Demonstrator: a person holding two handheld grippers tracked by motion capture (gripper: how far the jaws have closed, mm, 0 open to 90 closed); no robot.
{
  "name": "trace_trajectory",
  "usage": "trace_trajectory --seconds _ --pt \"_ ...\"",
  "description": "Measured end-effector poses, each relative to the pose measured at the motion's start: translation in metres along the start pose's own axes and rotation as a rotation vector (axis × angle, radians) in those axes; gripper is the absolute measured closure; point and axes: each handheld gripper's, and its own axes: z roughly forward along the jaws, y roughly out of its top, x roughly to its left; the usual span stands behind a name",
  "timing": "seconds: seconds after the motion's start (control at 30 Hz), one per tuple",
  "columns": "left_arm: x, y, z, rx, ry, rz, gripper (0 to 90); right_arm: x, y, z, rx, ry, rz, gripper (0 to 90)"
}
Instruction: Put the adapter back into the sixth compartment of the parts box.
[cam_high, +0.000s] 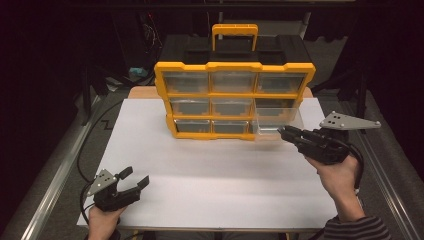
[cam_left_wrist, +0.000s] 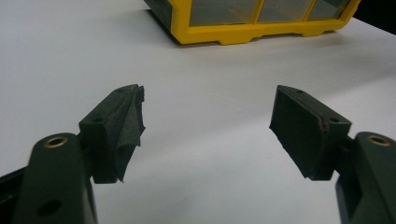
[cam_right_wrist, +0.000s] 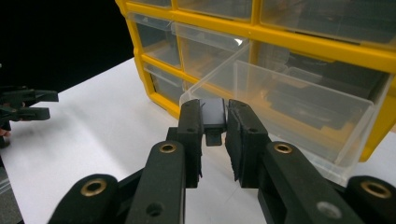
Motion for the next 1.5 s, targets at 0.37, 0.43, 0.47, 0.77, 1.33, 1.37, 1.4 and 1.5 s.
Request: trace_trajectory --seconds 0.37,0.43,0.47,0.77,1.33,1.37,1.4,1.5 --pt "0.0 0.0 0.0 0.001 0.0 0.0 26.6 -0.008 0.015 0.009 0.018 -0.028 0.001 76.7" --pt "0.0 0.0 0.0 0.001 0.0 -0.001 26.6 -0.01 0.018 0.013 0.029 -0.036 0.005 76.8" --pt "0.0 0.0 0.0 0.002 0.001 -0.001 26.7 -0.011 0.019 0.014 0.033 -0.039 0.006 76.7" --pt "0.0 0.0 0.0 0.002 -0.001 -0.001 26.6 -0.019 0.024 0.03 0.064 -0.078 0.017 76.7" --pt "0.0 0.0 0.0 0.002 -0.001 -0.003 26.6 -0.026 0.025 0.042 0.106 -0.119 0.032 66.6" --pt "0.0 0.0 0.0 0.002 -0.001 -0.003 26.7 -0.025 0.025 0.041 0.103 -0.118 0.033 65.4" --pt "0.0 0.0 0.0 0.002 -0.001 -0.002 26.7 -0.024 0.025 0.04 0.099 -0.116 0.033 64.2" --pt "0.0 0.0 0.0 0.002 -0.001 -0.003 26.6 -0.02 0.024 0.035 0.086 -0.112 0.031 61.0"
